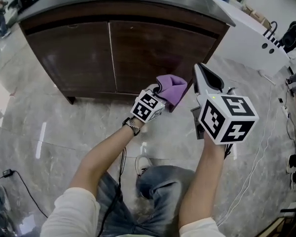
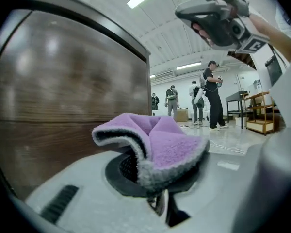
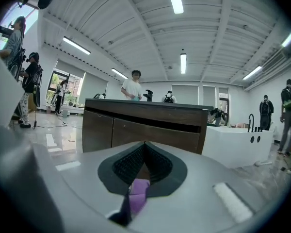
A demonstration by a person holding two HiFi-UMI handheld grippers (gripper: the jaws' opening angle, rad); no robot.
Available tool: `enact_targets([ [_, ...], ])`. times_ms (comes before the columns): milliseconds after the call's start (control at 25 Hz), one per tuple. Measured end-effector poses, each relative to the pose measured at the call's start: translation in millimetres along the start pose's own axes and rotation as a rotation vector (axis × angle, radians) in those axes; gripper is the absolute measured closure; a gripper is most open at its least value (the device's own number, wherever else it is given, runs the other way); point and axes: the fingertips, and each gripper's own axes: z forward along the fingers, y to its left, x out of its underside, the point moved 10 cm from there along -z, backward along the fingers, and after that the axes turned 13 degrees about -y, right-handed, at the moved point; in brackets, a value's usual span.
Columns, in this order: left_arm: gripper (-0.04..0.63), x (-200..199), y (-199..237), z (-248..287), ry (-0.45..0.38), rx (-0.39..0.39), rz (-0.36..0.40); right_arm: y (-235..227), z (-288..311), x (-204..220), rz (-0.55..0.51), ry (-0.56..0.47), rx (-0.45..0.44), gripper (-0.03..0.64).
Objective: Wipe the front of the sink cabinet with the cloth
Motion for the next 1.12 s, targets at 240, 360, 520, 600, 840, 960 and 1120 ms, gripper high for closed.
enact_targets([
  [240,0.548,-37.6,25.0,-65.0,-0.028,-0.092,0.020,27.0,24.2,0.7,0.000,0.002,-0.115,0.609],
  [360,0.548,-55.4,30.4,-98.6,-0.024,-0.136,0.080,39.5,30.6,2.8,0.003,0.005,-0.138,0.609],
  [520,0.548,-79.6,43.2,-154.5,-0.024,-0.239,0.148,67.3,47.5,-0.7,0.010,-0.007,-0.182,0.609],
  [600,0.548,-93.7,48.1,-183.5,-0.025,-0.290,0.184,84.3,55.9,-2.7,0.007,-0.024,-0.229,0.609],
  [840,0.548,-125.3,56.8,-247.9,-0.010,-0.395,0.223,116.1,69.4,-7.1,0.027,-0.085,-0.320,0.609],
  [960,0.548,-145.4,52.4,-274.7,-0.030,-0.461,0.231,127.9,70.4,-12.8,0.013,-0.097,-0.394,0.609],
  [1120,0.548,-169.0,48.6,-313.8,-0.069,-0.543,0.254,141.9,70.9,-9.3,-0.034,-0.089,-0.452,0.609],
])
